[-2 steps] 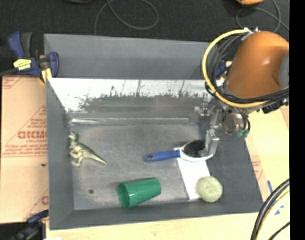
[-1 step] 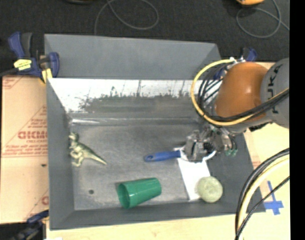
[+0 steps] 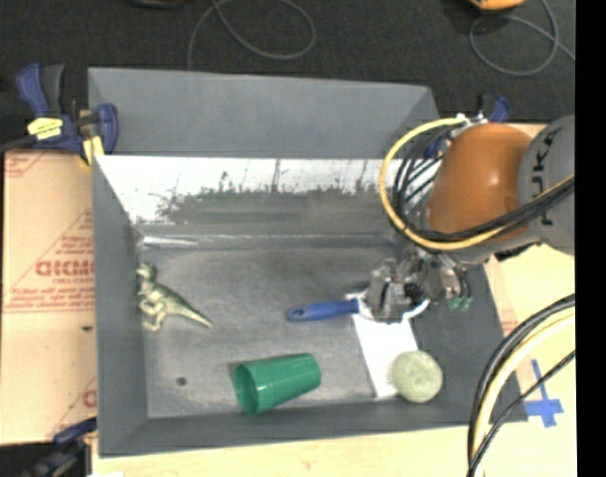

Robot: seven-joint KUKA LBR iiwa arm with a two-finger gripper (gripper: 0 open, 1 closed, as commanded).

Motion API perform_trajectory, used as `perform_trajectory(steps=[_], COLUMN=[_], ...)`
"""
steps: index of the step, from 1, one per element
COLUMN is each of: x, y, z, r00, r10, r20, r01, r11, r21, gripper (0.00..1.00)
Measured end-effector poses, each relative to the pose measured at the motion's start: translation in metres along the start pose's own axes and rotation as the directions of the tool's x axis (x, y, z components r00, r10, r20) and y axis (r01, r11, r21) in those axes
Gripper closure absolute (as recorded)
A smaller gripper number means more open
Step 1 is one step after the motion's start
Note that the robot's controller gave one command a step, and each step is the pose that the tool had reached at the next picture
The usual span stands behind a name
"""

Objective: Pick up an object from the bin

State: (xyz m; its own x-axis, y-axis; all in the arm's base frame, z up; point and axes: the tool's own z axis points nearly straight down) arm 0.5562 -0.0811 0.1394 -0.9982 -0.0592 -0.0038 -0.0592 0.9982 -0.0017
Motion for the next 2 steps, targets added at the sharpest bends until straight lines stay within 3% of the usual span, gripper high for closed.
perform_trajectory(steps=[2], x=[0.0], y=[0.0], z=[0.0], r00=[1.0], r10=[-0.002], r20=[0.0], r01=[0.002], r11=[1.0], r21=[0.0], gripper=[1.0])
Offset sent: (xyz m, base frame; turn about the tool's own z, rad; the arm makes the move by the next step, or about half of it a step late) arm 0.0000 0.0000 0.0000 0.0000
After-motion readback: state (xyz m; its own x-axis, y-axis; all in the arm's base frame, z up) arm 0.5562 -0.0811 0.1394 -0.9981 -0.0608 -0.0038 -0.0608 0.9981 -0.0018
